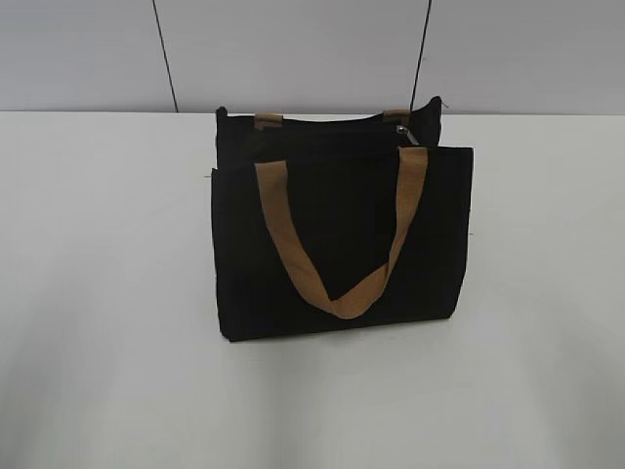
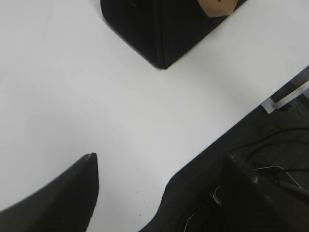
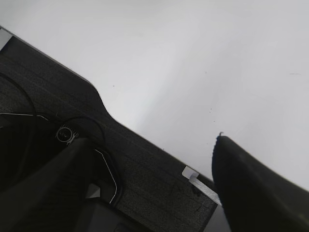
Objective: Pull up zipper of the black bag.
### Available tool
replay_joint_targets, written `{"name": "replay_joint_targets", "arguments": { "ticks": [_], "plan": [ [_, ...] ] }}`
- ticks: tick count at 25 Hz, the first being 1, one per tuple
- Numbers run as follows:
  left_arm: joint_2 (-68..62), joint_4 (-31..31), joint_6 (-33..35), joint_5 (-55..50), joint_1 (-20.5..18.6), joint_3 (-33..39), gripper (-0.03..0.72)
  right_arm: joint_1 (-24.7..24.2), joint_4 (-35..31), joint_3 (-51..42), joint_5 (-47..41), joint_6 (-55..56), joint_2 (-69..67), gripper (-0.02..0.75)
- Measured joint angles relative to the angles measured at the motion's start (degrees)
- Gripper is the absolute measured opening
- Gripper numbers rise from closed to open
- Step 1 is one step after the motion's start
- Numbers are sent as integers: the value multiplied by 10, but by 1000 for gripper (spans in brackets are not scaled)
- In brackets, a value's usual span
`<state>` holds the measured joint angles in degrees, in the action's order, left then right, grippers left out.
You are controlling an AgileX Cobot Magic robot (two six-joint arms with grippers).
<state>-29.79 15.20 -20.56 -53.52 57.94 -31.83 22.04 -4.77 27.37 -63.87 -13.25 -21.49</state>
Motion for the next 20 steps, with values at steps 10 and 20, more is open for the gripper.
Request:
{"name": "replay_joint_targets", "arguments": {
  "ticks": [10,20],
  "plan": [
    [2,-32,17,-38,0,-4,536,0,4,-4,11,11,0,589],
    [2,-22,32,-81,0,2,513,0,5,-4,12,12,0,589]
  ]
}}
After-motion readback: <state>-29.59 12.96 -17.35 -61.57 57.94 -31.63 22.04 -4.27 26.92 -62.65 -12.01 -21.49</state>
